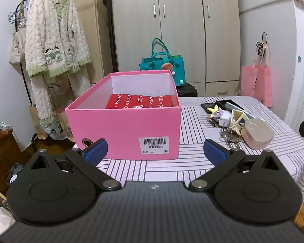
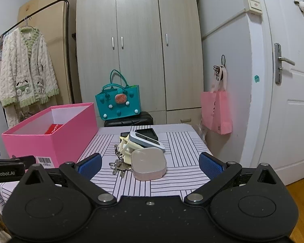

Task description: Organize rigid objects

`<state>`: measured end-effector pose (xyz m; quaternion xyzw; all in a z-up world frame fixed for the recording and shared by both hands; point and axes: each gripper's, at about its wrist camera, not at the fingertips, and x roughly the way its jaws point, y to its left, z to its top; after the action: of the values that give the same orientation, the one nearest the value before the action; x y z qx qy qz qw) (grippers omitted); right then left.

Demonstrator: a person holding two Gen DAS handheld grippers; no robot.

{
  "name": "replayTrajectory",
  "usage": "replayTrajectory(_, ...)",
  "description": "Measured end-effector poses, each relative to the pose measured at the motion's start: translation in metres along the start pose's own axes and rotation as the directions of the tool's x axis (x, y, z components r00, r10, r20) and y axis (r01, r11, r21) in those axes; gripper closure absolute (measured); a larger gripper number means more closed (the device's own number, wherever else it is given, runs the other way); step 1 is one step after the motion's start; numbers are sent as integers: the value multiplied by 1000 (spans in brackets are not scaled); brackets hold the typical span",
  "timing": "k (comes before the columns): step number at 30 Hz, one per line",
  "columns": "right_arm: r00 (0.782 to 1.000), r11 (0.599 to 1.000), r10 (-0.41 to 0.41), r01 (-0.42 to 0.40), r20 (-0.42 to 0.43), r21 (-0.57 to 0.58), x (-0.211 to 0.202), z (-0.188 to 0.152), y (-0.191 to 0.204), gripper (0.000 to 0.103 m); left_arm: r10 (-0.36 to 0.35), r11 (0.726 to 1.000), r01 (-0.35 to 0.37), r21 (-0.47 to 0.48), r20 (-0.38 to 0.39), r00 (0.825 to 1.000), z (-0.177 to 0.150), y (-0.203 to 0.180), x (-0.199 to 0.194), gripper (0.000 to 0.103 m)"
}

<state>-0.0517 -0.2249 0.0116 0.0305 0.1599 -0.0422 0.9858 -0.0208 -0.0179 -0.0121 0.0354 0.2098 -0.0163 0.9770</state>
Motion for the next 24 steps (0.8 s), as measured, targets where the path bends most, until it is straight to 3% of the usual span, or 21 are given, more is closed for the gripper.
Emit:
replayTrajectory(9,1000,1000,0,0,-29,4,2,-1,-1,0,-34,999,35,23,-5,999,-4,-5,-3,1)
replayTrajectory(24,999,1000,8,-9,-46,-18,6,0,5,0,-24,1000,24,-16,-24,999,-4,-1,4,1)
